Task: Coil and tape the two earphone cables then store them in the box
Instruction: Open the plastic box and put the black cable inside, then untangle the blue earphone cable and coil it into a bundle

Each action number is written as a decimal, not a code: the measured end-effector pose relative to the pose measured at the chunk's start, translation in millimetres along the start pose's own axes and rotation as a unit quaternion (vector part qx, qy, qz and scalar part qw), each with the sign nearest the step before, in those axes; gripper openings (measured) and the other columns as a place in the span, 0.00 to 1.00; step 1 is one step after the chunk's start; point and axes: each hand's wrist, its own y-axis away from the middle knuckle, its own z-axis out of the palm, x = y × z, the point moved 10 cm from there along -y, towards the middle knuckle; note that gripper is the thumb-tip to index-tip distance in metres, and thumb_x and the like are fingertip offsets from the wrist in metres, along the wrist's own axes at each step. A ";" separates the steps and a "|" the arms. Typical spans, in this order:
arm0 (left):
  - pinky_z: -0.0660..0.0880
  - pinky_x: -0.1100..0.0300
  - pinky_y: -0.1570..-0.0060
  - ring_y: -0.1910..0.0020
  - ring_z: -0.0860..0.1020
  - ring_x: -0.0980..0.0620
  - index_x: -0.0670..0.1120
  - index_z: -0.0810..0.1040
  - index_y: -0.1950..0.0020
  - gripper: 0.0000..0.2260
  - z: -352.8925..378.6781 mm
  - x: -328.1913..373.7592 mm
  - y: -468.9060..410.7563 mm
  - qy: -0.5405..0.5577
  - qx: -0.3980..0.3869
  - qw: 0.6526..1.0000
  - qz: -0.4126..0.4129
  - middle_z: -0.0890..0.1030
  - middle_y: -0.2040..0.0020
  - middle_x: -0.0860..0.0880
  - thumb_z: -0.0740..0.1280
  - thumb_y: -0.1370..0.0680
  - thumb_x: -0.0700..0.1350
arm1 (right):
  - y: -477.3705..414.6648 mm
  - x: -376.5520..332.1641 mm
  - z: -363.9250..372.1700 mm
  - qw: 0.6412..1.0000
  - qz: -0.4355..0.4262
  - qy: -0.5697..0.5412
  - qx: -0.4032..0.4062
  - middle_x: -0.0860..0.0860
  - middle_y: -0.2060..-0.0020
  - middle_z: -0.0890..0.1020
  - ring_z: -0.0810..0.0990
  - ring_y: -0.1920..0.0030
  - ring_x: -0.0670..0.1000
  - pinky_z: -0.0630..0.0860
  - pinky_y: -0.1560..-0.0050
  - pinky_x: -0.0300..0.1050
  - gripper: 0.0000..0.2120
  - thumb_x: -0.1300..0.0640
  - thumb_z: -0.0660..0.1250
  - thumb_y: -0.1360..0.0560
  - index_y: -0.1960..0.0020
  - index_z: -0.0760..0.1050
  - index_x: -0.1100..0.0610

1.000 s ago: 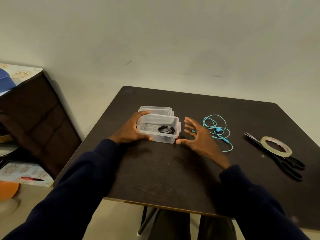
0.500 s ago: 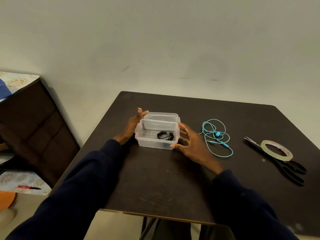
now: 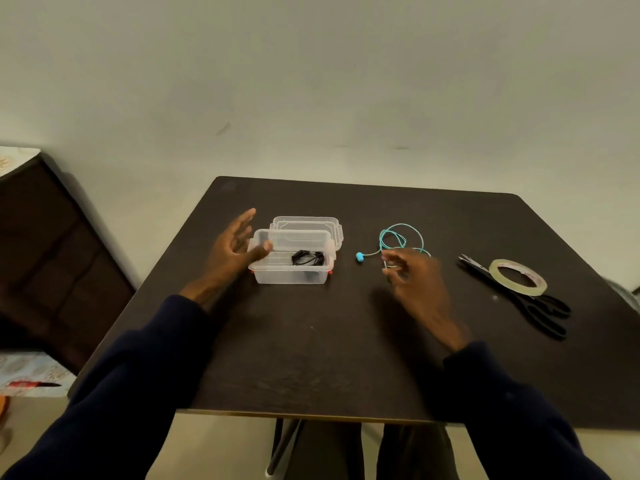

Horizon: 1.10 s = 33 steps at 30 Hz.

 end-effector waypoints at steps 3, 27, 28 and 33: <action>0.65 0.54 0.27 0.25 0.63 0.53 0.53 0.63 0.21 0.48 17.4 10.7 12.9 -0.146 -0.037 0.985 0.081 0.62 0.21 0.51 0.82 0.37 0.60 | 8.3 27.3 -17.2 0.997 0.031 0.071 -0.009 0.54 0.50 0.85 0.82 0.49 0.54 0.78 0.45 0.49 0.13 0.62 0.76 0.29 0.45 0.83 0.59; 0.81 0.61 0.49 0.51 0.85 0.54 0.50 0.84 0.44 0.09 125.5 94.8 85.9 0.004 -0.041 0.990 0.131 0.86 0.52 0.55 0.74 0.24 0.44 | 20.7 84.6 -34.9 0.975 0.204 0.091 -0.005 0.47 0.64 0.82 0.81 0.60 0.48 0.80 0.55 0.51 0.08 0.56 0.77 0.29 0.52 0.80 0.55; 0.81 0.62 0.49 0.52 0.85 0.55 0.49 0.84 0.44 0.09 136.8 93.0 86.5 -0.001 -0.057 0.991 0.121 0.86 0.53 0.54 0.74 0.24 0.43 | 21.3 87.0 -33.6 0.975 0.215 0.063 -0.007 0.46 0.66 0.83 0.82 0.62 0.46 0.80 0.56 0.47 0.07 0.59 0.76 0.29 0.52 0.81 0.55; 0.80 0.66 0.50 0.54 0.82 0.62 0.52 0.83 0.42 0.12 182.5 76.5 82.7 -0.062 -0.108 0.989 0.079 0.84 0.51 0.56 0.76 0.25 0.43 | 26.7 76.6 -16.4 0.965 0.231 -0.109 -0.056 0.49 0.66 0.85 0.83 0.68 0.45 0.80 0.63 0.43 0.08 0.60 0.77 0.29 0.52 0.83 0.54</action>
